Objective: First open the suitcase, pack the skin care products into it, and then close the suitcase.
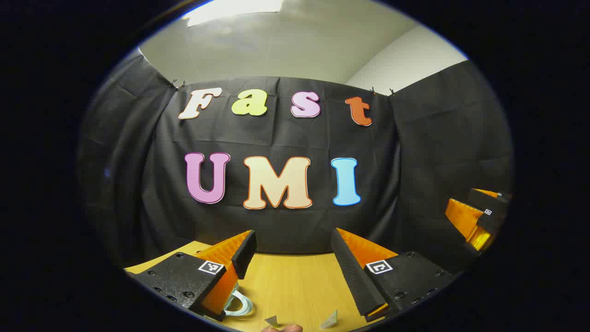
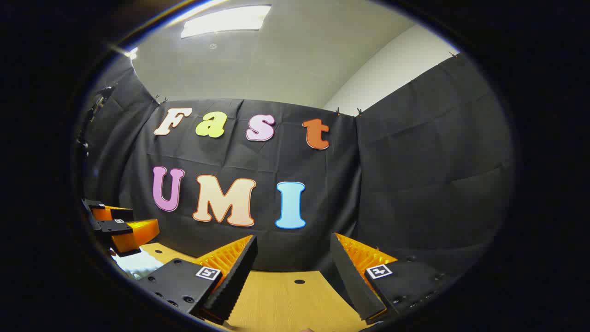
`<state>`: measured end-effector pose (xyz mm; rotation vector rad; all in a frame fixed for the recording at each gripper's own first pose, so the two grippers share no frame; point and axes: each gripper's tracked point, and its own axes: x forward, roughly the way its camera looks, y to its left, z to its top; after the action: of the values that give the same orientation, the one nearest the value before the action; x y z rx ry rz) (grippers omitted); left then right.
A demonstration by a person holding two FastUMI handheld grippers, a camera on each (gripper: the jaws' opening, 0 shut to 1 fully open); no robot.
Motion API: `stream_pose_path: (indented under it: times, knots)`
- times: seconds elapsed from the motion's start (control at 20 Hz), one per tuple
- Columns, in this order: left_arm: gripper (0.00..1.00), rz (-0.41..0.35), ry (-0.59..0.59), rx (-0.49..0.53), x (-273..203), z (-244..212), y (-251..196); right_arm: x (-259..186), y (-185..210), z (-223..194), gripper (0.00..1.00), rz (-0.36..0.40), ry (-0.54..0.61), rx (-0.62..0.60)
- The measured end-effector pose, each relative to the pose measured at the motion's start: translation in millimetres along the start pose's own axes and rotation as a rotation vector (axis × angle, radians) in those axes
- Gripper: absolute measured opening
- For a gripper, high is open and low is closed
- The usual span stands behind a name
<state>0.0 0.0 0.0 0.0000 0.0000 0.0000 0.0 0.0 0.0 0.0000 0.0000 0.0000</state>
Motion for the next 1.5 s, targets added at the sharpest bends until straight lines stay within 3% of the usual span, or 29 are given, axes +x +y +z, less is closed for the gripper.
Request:
stream_pose_path:
  times: [0.45, 0.75, 0.85, 1.05, 1.2, 1.3, 1.5]
  knots:
    - [0.96, 0.047, 0.026, 0.023, 13.1, -17.8, 7.9, 21.9, 5.0, -11.4, 0.98, 0.055, -0.016, -0.003]
    - [0.96, 0.181, 0.205, 0.071, 5.6, -85.9, 48.2, 28.3, 38.9, -37.9, 0.98, 0.267, -0.035, 0.081]
    - [0.96, 0.18, 0.285, 0.084, 2.8, -118.1, 56.1, 38.5, 47.5, -53.0, 0.98, 0.289, -0.014, 0.059]
    - [0.96, 0.063, 0.531, 0.046, 7.0, -214.5, 61.0, 58.0, 52.8, -58.4, 0.98, 0.23, 0.005, 0.052]
    - [0.92, 0.03, 0.714, 0.016, 7.3, -272.7, 81.7, 68.2, 61.1, -74.5, 0.98, 0.157, 0.049, 0.012]
    - [0.88, 0.01, 0.797, -0.01, 8.5, -296.0, 90.4, 66.5, 67.7, -94.7, 0.98, 0.118, 0.128, -0.009]
    - [0.87, -0.016, 0.926, -0.012, 12.9, -331.0, 107.7, 59.5, 77.9, -100.1, 0.98, 0.044, 0.171, -0.05]
